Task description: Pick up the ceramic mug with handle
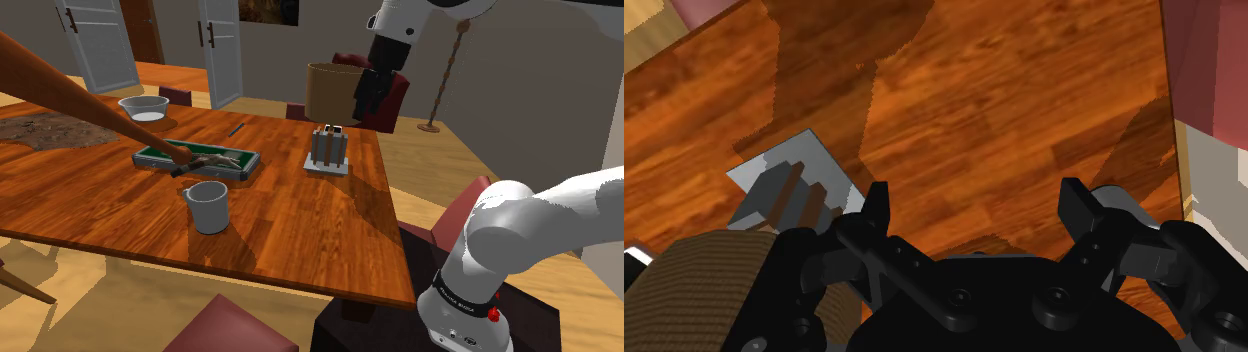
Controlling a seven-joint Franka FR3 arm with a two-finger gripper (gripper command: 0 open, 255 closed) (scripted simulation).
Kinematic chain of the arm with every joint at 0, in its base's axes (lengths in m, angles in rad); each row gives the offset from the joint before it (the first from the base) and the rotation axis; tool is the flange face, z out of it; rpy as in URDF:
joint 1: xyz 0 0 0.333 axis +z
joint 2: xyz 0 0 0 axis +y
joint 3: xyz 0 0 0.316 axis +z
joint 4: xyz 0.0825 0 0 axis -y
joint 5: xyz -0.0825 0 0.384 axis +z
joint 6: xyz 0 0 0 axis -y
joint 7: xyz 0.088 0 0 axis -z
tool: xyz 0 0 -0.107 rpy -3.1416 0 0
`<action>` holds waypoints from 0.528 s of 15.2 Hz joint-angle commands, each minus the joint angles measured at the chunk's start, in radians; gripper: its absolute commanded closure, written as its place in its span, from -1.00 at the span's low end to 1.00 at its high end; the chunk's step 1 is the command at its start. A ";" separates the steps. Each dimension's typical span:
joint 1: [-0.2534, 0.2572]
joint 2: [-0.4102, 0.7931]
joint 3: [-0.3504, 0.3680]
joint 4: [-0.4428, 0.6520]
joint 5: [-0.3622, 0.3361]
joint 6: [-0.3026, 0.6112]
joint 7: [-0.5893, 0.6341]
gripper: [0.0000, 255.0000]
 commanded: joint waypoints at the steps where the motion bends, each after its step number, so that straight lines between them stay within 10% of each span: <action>1: 0.000 0.000 0.000 0.000 0.000 0.000 0.000 -1.00; 8: 0.021 0.192 0.120 0.037 0.049 0.133 0.125 -1.00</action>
